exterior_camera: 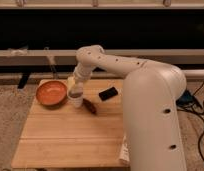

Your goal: Place the white sponge in the ceramic cup

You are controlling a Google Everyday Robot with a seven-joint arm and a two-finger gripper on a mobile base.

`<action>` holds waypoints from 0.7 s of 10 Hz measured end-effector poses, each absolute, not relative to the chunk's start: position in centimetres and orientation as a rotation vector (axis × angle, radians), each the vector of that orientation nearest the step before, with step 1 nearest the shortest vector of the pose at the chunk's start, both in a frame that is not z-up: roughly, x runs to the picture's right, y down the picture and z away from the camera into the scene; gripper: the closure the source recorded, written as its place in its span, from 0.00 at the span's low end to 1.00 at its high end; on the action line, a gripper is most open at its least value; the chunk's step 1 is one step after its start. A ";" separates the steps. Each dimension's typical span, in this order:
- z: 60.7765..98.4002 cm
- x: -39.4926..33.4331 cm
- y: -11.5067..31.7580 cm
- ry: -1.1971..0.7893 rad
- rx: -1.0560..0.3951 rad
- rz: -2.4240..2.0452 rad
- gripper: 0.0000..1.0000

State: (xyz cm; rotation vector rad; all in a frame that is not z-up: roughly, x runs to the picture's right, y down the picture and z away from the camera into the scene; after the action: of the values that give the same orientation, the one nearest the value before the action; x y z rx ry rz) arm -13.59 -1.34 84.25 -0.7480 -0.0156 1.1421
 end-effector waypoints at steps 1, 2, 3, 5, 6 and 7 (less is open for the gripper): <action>84.4 -13.7 -1.3 -0.014 -0.750 1.144 0.29; 84.5 -13.9 -1.2 -0.013 -0.753 1.144 0.21; 84.6 -14.0 -1.2 -0.012 -0.754 1.145 0.20; 84.8 -14.0 -1.1 -0.010 -0.755 1.146 0.20; 84.9 -14.2 -1.0 -0.010 -0.757 1.145 0.20; 85.0 -14.2 -0.9 -0.010 -0.758 1.146 0.20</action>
State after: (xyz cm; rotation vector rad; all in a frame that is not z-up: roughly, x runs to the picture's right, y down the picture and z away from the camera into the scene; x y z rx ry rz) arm -14.23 -0.93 84.96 -0.7578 -0.0097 1.1463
